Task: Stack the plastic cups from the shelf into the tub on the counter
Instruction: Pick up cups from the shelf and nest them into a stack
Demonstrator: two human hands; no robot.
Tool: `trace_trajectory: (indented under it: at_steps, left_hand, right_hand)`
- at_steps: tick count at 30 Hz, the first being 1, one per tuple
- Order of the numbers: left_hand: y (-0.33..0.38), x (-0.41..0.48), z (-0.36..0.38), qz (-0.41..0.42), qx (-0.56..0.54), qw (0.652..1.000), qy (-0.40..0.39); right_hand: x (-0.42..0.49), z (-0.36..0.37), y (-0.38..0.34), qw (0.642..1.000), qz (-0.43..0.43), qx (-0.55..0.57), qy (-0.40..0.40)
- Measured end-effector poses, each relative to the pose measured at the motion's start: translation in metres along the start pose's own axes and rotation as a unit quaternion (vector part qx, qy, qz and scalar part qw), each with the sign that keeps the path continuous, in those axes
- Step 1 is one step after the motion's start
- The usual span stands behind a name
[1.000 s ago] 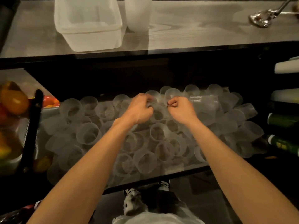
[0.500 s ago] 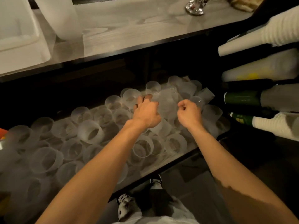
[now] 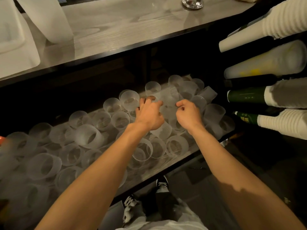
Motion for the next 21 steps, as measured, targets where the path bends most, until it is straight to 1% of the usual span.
trace_trajectory:
  at_steps: [4, 7, 9, 13, 18, 21]
  left_hand:
    - [-0.005, 0.003, -0.004, -0.001, -0.07, 0.996, 0.05]
    - [-0.009, 0.001, -0.016, -0.002, -0.143, 0.987, 0.069]
    - [-0.014, -0.001, -0.028, -0.011, -0.174, 0.98, 0.097]
    - [-0.042, -0.006, -0.05, -0.063, -0.244, 0.957, 0.144]
    - [-0.096, -0.026, -0.079, -0.112, -0.253, 0.937, 0.215]
    - [-0.134, -0.043, -0.096, -0.162, -0.243, 0.928, 0.231]
  right_hand:
    - [0.0, 0.0, -0.004, 0.999, 0.005, 0.035, 0.0]
    - [-0.002, 0.003, -0.013, 0.998, -0.005, 0.058, -0.013]
    - [-0.004, 0.006, -0.022, 0.996, -0.016, 0.085, -0.02]
    - [-0.011, 0.02, -0.049, 0.99, -0.04, 0.125, -0.049]
    - [-0.03, 0.059, -0.092, 0.98, -0.117, 0.123, -0.103]
    - [-0.047, 0.087, -0.118, 0.97, -0.143, 0.12, -0.156]
Point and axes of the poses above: each hand's wrist, its own x-axis towards the middle knuckle, its own z-axis out of the palm, y = z × x, the point moved 1 cm from there along x, towards the middle knuckle, and after that the axes turned 15 degrees about y, right-handed, at the moved point
